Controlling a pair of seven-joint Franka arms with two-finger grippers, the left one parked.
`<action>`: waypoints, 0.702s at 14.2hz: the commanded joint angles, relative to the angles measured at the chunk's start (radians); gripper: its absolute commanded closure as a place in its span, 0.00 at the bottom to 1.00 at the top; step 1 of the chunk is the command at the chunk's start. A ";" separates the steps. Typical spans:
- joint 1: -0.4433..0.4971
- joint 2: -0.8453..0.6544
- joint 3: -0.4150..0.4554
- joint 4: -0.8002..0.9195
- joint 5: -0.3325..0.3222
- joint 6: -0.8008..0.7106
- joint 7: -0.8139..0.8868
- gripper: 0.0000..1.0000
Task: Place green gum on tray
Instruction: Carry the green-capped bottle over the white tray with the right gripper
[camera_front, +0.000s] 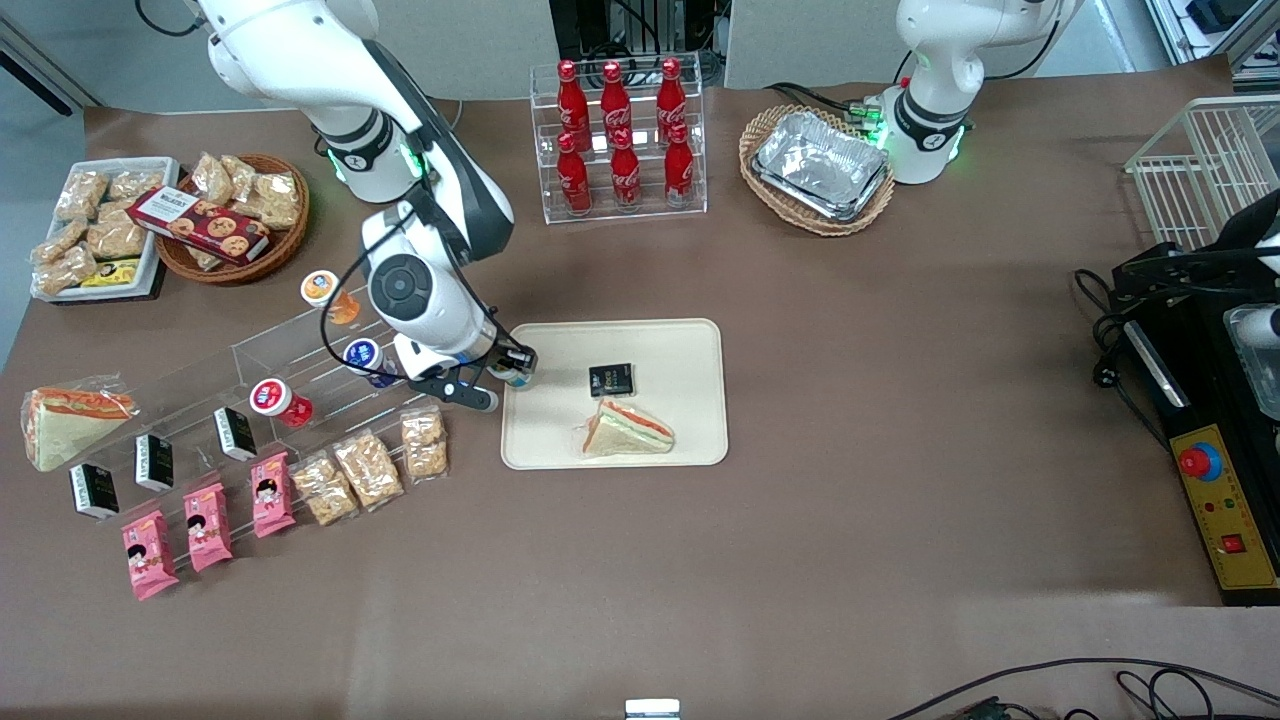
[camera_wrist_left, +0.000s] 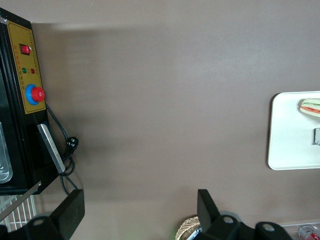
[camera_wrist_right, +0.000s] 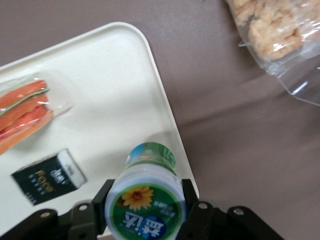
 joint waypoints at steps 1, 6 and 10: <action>0.039 0.065 -0.003 -0.012 0.027 0.102 0.005 0.49; 0.041 0.082 -0.003 -0.012 0.042 0.122 0.005 0.00; 0.027 0.045 -0.007 -0.009 0.044 0.100 -0.010 0.00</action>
